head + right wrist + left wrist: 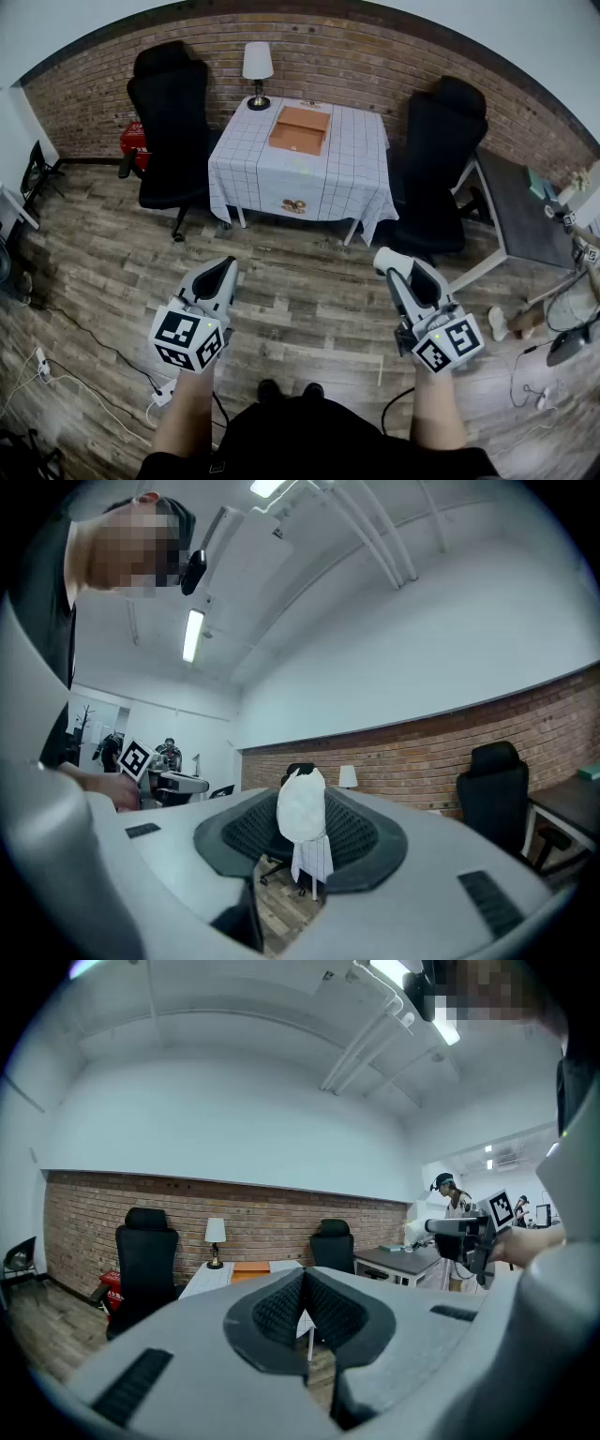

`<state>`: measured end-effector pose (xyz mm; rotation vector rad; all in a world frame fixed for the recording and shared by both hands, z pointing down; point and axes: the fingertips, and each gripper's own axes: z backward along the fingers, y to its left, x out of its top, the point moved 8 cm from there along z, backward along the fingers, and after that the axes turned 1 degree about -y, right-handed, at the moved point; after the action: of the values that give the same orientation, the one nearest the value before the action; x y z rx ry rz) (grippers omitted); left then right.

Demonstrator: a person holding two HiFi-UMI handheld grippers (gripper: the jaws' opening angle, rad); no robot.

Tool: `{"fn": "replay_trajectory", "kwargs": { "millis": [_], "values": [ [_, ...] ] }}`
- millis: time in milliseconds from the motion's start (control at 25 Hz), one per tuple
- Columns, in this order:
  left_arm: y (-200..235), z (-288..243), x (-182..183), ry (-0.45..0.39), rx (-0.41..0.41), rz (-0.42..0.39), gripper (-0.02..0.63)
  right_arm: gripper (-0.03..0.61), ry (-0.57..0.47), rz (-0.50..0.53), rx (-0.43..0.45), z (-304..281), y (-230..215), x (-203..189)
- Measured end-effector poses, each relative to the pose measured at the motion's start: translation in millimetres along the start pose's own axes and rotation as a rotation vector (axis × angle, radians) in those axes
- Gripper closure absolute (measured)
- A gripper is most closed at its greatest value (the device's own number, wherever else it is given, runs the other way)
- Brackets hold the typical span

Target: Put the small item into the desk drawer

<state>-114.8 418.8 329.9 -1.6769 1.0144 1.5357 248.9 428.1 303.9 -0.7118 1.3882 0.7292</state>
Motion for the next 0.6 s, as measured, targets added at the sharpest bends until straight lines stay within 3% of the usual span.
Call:
{"fn": "replay_trajectory", "kwargs": {
  "millis": [600],
  "values": [
    [29.6,17.4,-9.6,0.008,-0.040,0.007,0.604,0.422,0.007,-0.035,0.007,-16.3,34.0,-9.9]
  ]
}}
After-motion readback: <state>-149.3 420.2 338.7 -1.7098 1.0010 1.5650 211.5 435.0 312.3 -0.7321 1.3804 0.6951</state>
